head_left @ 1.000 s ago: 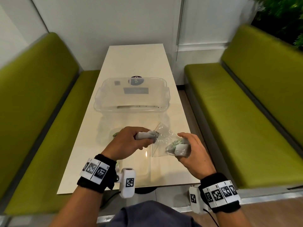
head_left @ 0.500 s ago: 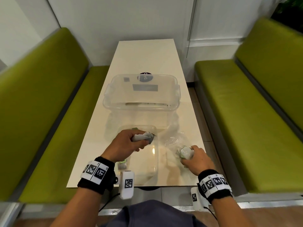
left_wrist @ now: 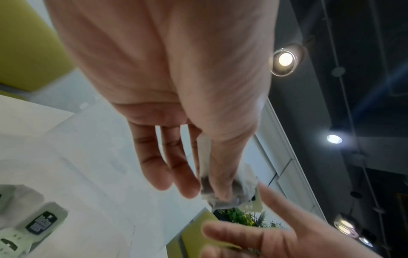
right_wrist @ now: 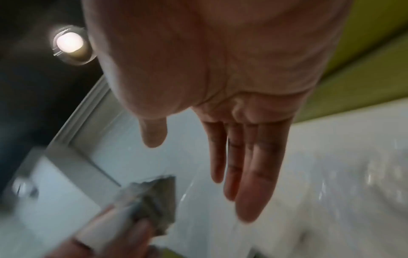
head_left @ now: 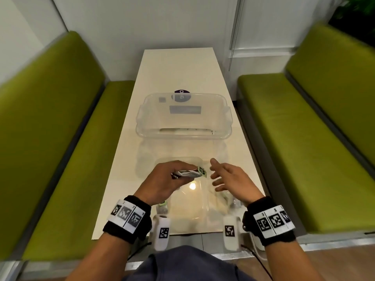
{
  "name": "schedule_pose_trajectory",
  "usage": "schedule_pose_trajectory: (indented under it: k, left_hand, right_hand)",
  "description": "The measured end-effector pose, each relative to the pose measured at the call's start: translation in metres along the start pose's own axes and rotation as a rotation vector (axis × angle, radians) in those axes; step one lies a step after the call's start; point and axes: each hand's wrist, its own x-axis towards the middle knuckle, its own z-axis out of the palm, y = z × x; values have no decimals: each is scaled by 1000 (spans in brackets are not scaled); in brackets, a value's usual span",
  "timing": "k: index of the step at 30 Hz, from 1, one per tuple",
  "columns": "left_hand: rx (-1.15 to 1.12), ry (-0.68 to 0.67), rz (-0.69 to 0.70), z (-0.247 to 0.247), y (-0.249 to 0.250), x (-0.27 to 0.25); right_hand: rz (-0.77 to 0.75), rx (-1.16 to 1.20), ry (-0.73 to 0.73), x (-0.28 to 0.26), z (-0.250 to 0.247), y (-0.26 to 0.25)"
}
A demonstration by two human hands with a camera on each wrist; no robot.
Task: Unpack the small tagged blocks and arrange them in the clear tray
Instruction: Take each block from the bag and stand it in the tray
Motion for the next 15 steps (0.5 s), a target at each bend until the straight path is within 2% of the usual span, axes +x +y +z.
schedule_pose_trajectory:
  k: [3, 5, 10, 15]
  left_hand:
    - [67, -31, 124, -4, -3, -1]
    - [100, -52, 169, -6, -9, -3]
    - [62, -105, 185, -13, -21, -12]
    - [-67, -112, 127, -24, -25, -16]
  right_hand:
    - [64, 306, -261, -9, 25, -14]
    - [58, 401, -339, -12, 37, -13]
    - [79, 514, -316, -13, 56, -7]
    - [56, 585, -178, -16, 68, -6]
